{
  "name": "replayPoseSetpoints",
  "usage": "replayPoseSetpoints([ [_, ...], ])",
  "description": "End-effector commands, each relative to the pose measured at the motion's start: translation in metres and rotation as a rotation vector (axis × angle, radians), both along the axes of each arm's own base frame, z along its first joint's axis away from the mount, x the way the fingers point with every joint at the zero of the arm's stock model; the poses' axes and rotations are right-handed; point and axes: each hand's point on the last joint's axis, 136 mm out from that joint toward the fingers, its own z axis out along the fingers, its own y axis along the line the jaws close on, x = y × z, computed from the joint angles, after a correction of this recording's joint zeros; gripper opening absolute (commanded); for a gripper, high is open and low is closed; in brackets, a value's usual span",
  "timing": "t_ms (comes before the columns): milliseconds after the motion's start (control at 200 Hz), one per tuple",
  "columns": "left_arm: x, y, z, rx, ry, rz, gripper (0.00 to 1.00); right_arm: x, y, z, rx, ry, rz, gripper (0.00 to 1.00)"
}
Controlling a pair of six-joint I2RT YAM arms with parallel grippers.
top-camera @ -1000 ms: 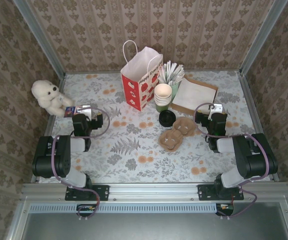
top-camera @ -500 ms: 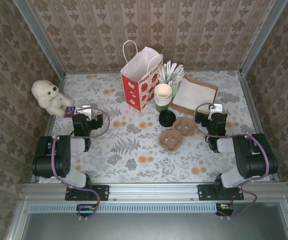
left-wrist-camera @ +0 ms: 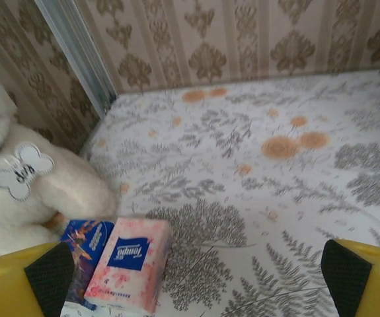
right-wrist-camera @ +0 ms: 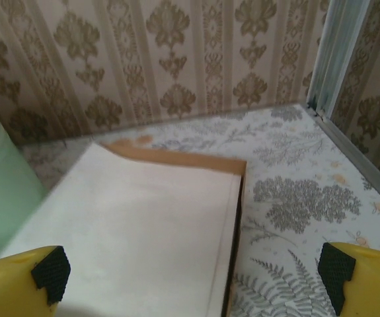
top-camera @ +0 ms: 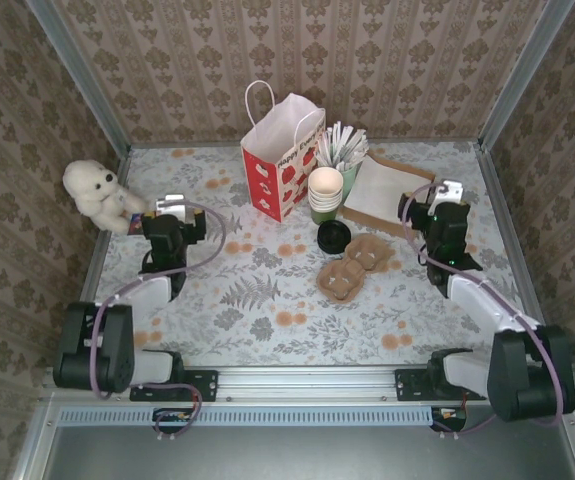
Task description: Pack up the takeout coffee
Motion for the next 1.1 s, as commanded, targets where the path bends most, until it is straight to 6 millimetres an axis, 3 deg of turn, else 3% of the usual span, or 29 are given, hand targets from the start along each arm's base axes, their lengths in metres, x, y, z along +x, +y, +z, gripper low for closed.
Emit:
replayPoseSetpoints([
  [0, -0.014, 0.007, 0.034, -0.028, -0.032, 0.132, 1.0, -0.019, 0.004, -0.001, 0.168, 0.143, -0.061, 1.0],
  [55, -0.021, 0.005, 0.045, -0.123, -0.008, 0.171, 1.0, -0.022, 0.017, 0.007, 0.263, 0.17, -0.022, 1.0],
  [160, -0.038, 0.0, 0.04, -0.286, 0.096, 0.227, 1.0, -0.02, 0.049, 0.027, 0.432, 0.198, 0.055, 1.0],
  [260, -0.048, -0.013, 0.034, -0.397, 0.155, 0.201, 1.0, -0.015, 0.075, 0.03, 0.524, 0.255, 0.085, 0.97],
  [495, -0.062, -0.057, 0.04, -0.596, 0.238, -0.007, 1.0, 0.005, 0.145, 0.029, 0.479, 0.418, 0.192, 0.88],
  [515, -0.063, -0.059, 0.039, -0.609, 0.249, -0.015, 1.0, 0.01, 0.153, 0.02, 0.461, 0.457, 0.188, 0.86],
  [570, -0.064, -0.066, 0.035, -0.638, 0.278, -0.045, 1.0, 0.018, 0.163, 0.019, 0.421, 0.481, 0.181, 0.82],
  [665, -0.068, -0.063, 0.019, -0.658, 0.319, -0.003, 1.0, 0.029, 0.166, 0.011, 0.283, 0.517, 0.109, 0.76],
  [780, -0.073, -0.057, 0.005, -0.692, 0.36, 0.033, 1.0, 0.045, 0.186, 0.01, 0.225, 0.535, 0.128, 0.73],
  [1100, -0.073, -0.051, -0.007, -0.686, 0.392, 0.043, 1.0, 0.066, 0.195, -0.002, 0.156, 0.568, 0.074, 0.54],
])
